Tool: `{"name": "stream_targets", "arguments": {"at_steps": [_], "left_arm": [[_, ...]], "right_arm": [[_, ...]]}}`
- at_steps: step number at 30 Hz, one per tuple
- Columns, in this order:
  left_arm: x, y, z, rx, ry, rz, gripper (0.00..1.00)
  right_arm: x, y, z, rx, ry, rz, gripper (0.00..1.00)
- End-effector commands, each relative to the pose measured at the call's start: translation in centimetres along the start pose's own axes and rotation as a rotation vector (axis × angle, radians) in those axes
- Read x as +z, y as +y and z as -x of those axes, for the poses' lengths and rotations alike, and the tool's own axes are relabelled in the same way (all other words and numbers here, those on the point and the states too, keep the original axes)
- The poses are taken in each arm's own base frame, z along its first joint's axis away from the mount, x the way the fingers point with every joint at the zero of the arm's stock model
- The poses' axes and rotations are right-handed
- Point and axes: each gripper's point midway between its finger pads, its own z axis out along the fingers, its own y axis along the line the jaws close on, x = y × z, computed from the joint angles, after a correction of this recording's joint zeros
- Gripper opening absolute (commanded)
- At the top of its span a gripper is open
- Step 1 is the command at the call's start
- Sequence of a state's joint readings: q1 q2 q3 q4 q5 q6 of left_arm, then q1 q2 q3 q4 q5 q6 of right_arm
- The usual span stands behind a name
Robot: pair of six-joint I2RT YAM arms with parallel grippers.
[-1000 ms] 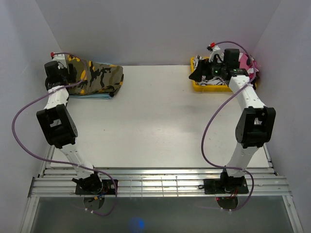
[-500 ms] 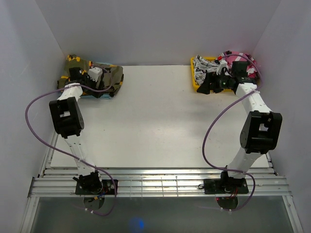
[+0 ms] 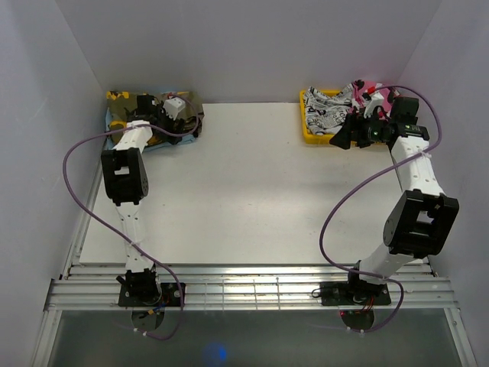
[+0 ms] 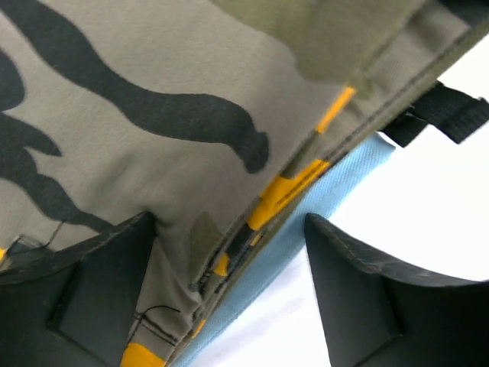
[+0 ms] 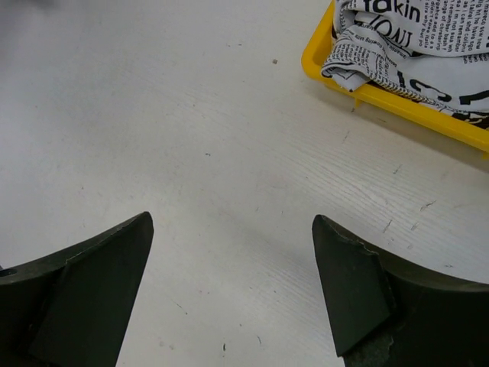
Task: Fold and stack the trousers
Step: Neatly place the folded trousers to the corner
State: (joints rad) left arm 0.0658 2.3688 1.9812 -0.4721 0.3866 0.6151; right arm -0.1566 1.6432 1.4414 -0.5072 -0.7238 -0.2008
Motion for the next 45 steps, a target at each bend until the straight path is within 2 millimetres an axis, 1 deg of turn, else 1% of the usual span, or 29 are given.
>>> {"name": "stream_targets", "arguments": {"at_steps": [1, 3, 4, 6, 7, 9, 10, 11, 13, 14, 15, 16, 17, 18, 20, 21, 24, 25, 27, 28, 30, 33, 35, 36, 38, 39, 41, 42, 45], "left_arm": [[-1.0, -2.4, 2.3, -0.048, -0.035, -0.063, 0.92], [-2.6, -1.9, 3.4, -0.059, -0.045, -0.022, 0.96], [-4.8, -1.4, 4.8, -0.049, -0.059, 0.014, 0.98], [-7.8, -0.7, 6.6, -0.079, -0.087, 0.068, 0.98], [-10.9, -0.2, 8.7, -0.079, -0.13, 0.103, 0.98], [-14.2, 0.4, 9.3, -0.156, -0.164, 0.099, 0.98], [-15.6, 0.5, 9.0, -0.192, -0.153, 0.099, 0.98], [-17.7, 1.4, 9.2, -0.223, -0.173, 0.109, 0.98], [-19.0, 1.5, 8.1, -0.313, -0.153, 0.087, 0.96], [-20.0, 2.5, 7.1, -0.365, -0.155, 0.095, 0.93], [-20.1, 2.7, 6.1, -0.426, -0.145, 0.091, 0.86], [-20.1, 3.3, 5.1, -0.46, -0.132, 0.104, 0.81], [-20.3, 4.3, 3.8, -0.491, -0.114, 0.132, 0.76], [-19.2, 5.1, 1.8, -0.52, -0.07, 0.156, 0.71], [-18.6, 7.0, -0.9, -0.591, -0.034, 0.203, 0.67], [-16.9, 7.5, -3.2, -0.632, 0.014, 0.205, 0.66], [-15.9, 10.3, -6.9, -0.711, 0.057, 0.271, 0.58], [-14.7, 11.3, -8.5, -0.733, 0.078, 0.292, 0.54], [-13.9, 12.5, -10.4, -0.762, 0.098, 0.313, 0.53], [-13.0, 13.6, -12.0, -0.769, 0.133, 0.361, 0.52], [-12.6, 15.1, -13.5, -0.776, 0.164, 0.414, 0.49], [-12.8, 17.7, -14.6, -0.754, 0.175, 0.512, 0.46], [-13.5, 19.9, -13.9, -0.706, 0.148, 0.592, 0.45], [-13.9, 20.5, -13.5, -0.676, 0.134, 0.602, 0.48], [-14.4, 21.6, -11.6, -0.618, 0.07, 0.613, 0.54], [-14.6, 21.3, -9.7, -0.594, 0.015, 0.564, 0.63], [-15.2, 20.4, -7.6, -0.571, -0.023, 0.513, 0.71], [-16.5, 19.4, -5.3, -0.545, -0.066, 0.47, 0.75], [-19.1, 16.6, -1.4, -0.491, -0.127, 0.403, 0.98]], "right_arm": [[-1.9, 2.0, 0.0, -0.043, -0.006, 0.035, 0.9], [-2.6, 2.2, -0.1, -0.054, -0.007, 0.027, 0.9], [-3.1, 2.5, 0.2, -0.067, -0.014, 0.019, 0.9], [-3.7, 2.7, 0.3, -0.086, -0.016, 0.005, 0.9], [-4.3, 3.1, 0.4, -0.092, -0.018, -0.004, 0.9], [-4.9, 3.0, 0.4, -0.106, -0.023, -0.029, 0.9], [-5.4, 3.4, 0.6, -0.123, -0.035, -0.036, 0.9], [-5.5, 3.6, 0.1, -0.123, -0.031, -0.035, 0.9], [-6.1, 4.2, 0.2, -0.148, -0.048, -0.036, 0.9], [-6.1, 4.3, -0.3, -0.146, -0.045, -0.031, 0.9], [-6.1, 4.6, -0.3, -0.146, -0.052, -0.018, 0.9], [-6.2, 4.9, -0.3, -0.149, -0.057, -0.013, 0.9], [-6.2, 5.0, -0.5, -0.146, -0.056, -0.011, 0.9], [-6.2, 5.1, -0.6, -0.139, -0.053, -0.007, 0.9], [-6.2, 5.1, -0.8, -0.13, -0.05, -0.009, 0.9], [-6.2, 4.9, -1.0, -0.128, -0.045, -0.016, 0.9], [-6.2, 4.6, -1.4, -0.133, -0.037, -0.033, 0.9], [-6.1, 4.5, -1.7, -0.131, -0.031, -0.036, 0.9], [-6.1, 4.3, -2.1, -0.136, -0.021, -0.045, 0.9], [-6.0, 4.2, -2.4, -0.132, -0.013, -0.047, 0.9], [-5.9, 3.9, -2.8, -0.133, 0.0, -0.058, 0.9], [-6.0, 3.7, -3.1, -0.131, 0.011, -0.07, 0.9], [-6.1, 3.9, -3.3, -0.133, 0.011, -0.07, 0.9], [-6.1, 4.0, -3.4, -0.134, 0.008, -0.062, 0.9], [-6.2, 4.3, -3.4, -0.136, 0.005, -0.058, 0.9], [-6.3, 4.5, -3.4, -0.136, 0.001, -0.051, 0.9], [-6.4, 4.7, -3.2, -0.136, -0.002, -0.05, 0.9], [-6.6, 4.8, -3.0, -0.139, -0.006, -0.051, 0.9], [-7.4, 4.6, -2.1, -0.173, -0.026, -0.1, 0.9]]}}
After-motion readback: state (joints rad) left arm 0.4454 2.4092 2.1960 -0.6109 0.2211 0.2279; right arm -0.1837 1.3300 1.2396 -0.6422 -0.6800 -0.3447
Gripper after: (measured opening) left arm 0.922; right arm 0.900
